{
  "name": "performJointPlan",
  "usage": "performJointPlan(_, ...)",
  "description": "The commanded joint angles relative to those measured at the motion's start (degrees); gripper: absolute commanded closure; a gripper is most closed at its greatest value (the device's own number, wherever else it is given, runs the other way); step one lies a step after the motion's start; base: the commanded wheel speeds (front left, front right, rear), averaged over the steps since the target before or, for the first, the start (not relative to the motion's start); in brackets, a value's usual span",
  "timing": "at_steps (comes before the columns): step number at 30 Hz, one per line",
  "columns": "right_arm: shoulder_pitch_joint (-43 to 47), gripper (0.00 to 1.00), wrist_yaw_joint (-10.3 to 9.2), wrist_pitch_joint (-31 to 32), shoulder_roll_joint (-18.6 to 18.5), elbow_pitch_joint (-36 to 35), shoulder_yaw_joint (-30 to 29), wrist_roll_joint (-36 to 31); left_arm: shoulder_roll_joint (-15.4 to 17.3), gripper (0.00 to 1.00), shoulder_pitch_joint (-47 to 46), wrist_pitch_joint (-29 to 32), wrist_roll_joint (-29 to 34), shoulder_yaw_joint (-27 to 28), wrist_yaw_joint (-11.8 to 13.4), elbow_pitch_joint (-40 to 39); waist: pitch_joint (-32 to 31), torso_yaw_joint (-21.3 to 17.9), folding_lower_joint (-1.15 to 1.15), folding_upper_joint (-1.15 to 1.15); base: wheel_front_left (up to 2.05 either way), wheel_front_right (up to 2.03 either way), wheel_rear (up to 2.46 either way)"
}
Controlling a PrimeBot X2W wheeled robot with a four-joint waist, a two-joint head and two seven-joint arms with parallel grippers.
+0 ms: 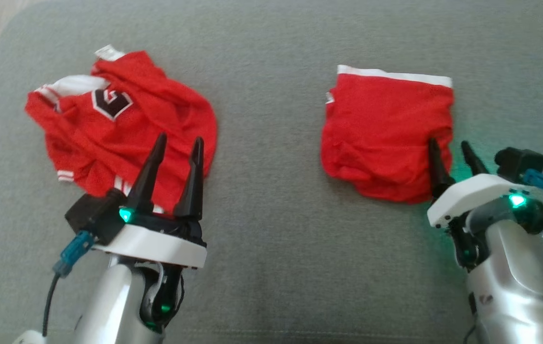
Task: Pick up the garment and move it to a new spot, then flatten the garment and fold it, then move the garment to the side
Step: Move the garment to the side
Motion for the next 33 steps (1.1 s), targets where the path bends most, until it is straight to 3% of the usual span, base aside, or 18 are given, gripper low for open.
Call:
performJointPlan(1, -3.1, 0.0, -0.04, 1.1, -0.1, 1.4, 2.0, 2.5, 0.4, 0.0, -2.4, -0.3, -0.4, 1.3, 0.2, -1.6, 1.0, 1.6, 0.0, 0.0, 0.0, 0.0, 0.0)
performJointPlan(6, -5.6, 0.0, -0.04, 1.3, -0.1, 6.6, 3.7, 5.4, 0.4, 0.0, -2.3, -0.3, -0.4, 1.2, 0.3, -1.5, 1.1, 2.1, 0.0, 0.0, 0.0, 0.0, 0.0)
performJointPlan(10, -7.6, 0.02, -0.04, -0.5, -0.1, 11.0, 5.9, 3.5, 0.4, 0.0, -1.8, -0.3, 0.0, 1.4, 0.4, -1.1, 0.1, 1.4, 0.0, 0.0, 0.0, 0.0, 0.0)
performJointPlan(11, -8.0, 0.69, -0.04, -1.2, -0.1, 12.0, 6.3, 2.2, 0.4, 0.0, -1.6, -0.3, 0.1, 1.5, 0.4, -1.0, -0.3, 1.0, 0.0, 0.0, 0.0, 0.0, 0.0)
performJointPlan(12, -8.4, 1.0, -0.04, -2.0, -0.1, 12.8, 6.6, 0.6, 0.4, 0.0, -1.5, -0.3, 0.2, 1.6, 0.4, -0.9, -0.8, 0.6, 0.0, 0.0, 0.0, 0.0, 0.0)
performJointPlan(17, -10.0, 1.0, -0.04, -3.8, -1.5, 15.0, 8.3, -7.7, 0.4, 0.0, -0.7, -0.3, 0.3, 1.9, 0.2, -1.0, -2.6, -2.0, 0.0, 0.0, 0.0, 0.0, 0.0)
performJointPlan(22, -11.5, 1.0, -0.04, -1.6, -7.2, 15.1, 13.2, -11.8, 0.4, 0.0, -0.7, -0.3, -0.1, 1.3, 0.3, -1.5, -3.3, -3.8, 0.0, 0.0, 0.0, 0.0, 0.0)
performJointPlan(26, -11.8, 1.0, -0.04, 1.4, -14.8, 14.2, 20.1, -11.5, 0.4, 0.0, -0.9, -0.3, -0.7, 0.4, 0.5, -2.1, -2.6, -3.9, 0.0, 0.0, 0.0, 0.0, 0.0)
performJointPlan(33, -13.7, 1.0, -0.04, 7.0, -31.6, 10.7, 32.0, -6.8, 0.4, 0.0, -2.1, -0.3, -0.9, -0.5, 0.4, -2.9, 1.4, -2.6, 0.0, 0.0, 0.0, 0.0, 0.0)
